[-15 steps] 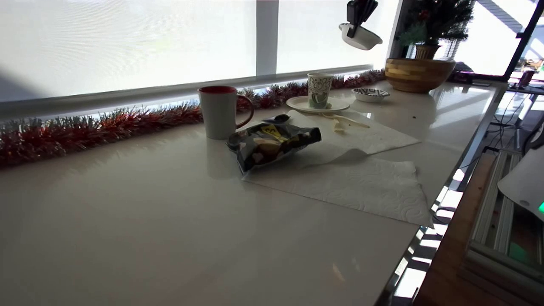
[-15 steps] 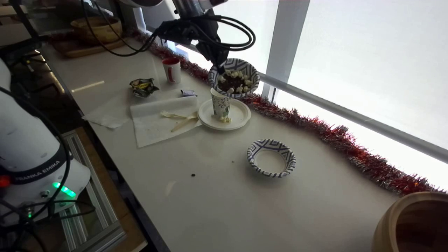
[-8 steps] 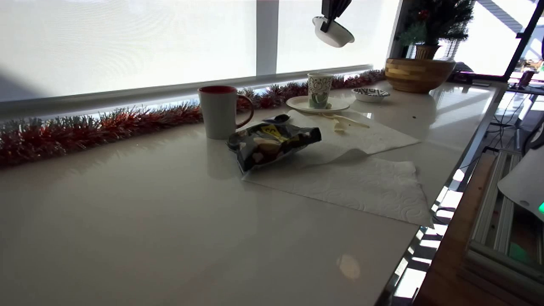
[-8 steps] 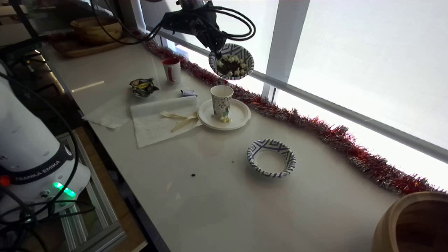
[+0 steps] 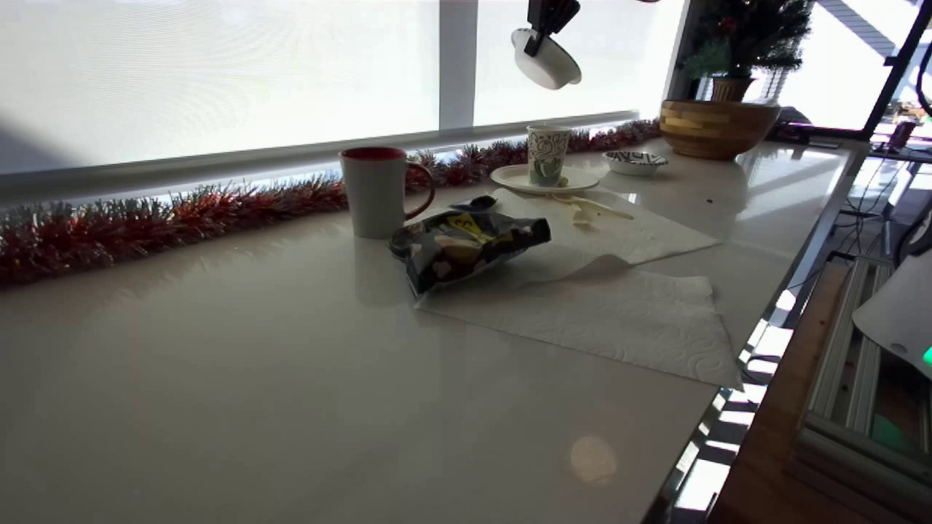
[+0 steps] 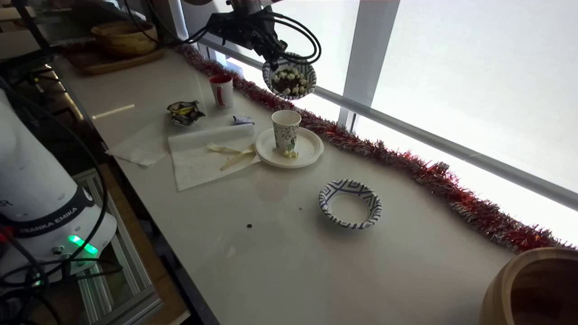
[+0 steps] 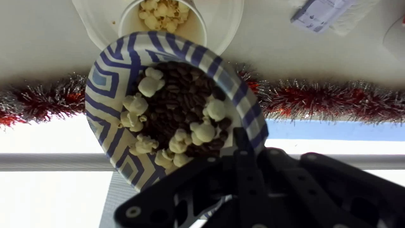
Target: Pick up the bowl with content, empty its content into the cup and place the bowl on top of the other bowl
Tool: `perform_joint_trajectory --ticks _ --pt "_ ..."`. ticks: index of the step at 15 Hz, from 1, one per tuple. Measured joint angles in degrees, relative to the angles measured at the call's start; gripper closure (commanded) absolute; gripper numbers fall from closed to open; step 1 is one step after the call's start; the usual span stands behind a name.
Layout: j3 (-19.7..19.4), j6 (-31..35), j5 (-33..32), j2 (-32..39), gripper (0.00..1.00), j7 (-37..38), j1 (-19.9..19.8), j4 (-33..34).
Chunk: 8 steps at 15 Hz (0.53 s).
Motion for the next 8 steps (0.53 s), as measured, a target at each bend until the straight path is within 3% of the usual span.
perform_joint_trajectory --ticks 8 --pt "0.02 -0.52 11.98 0.16 0.99 -6.88 2.32 0.21"
